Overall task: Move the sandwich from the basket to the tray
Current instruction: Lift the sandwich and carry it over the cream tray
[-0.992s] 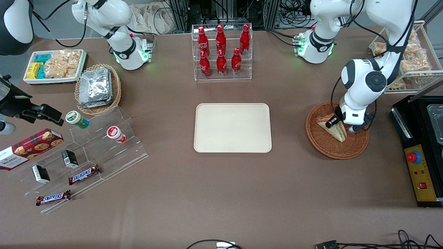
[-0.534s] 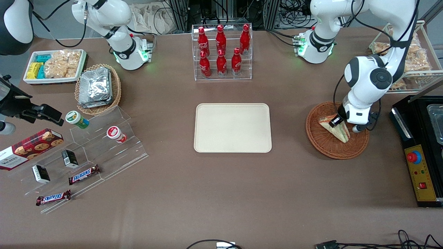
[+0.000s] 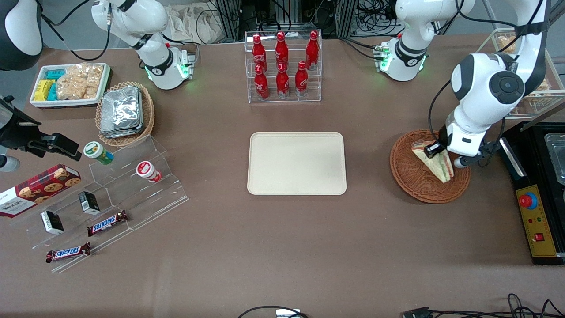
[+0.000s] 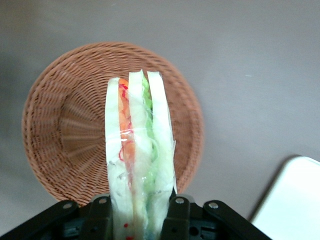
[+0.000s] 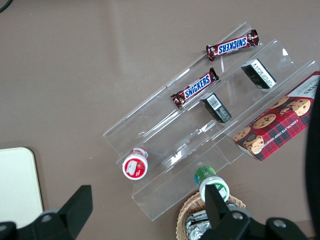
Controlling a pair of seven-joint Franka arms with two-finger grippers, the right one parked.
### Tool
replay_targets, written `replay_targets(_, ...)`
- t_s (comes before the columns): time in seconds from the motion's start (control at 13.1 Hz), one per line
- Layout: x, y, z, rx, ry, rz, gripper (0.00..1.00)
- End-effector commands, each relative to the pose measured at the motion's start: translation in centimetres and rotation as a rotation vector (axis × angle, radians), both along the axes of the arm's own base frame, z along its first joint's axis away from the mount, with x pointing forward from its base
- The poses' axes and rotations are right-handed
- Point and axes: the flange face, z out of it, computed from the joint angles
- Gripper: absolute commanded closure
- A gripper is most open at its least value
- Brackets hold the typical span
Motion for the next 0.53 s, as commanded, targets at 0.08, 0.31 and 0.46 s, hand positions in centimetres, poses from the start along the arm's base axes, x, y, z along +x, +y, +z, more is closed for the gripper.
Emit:
replay_targets(0.08, 0.6, -5.0, 2.7, 0.013, -0.015, -0.122, 0.94)
replay_targets(0.31, 0.0, -10.2, 3.5, 0.007, -0.033, -0.219, 0.94)
replay_targets(0.46, -1.0, -13.5, 3.8, 0.008, -0.043, -0.282, 0.94)
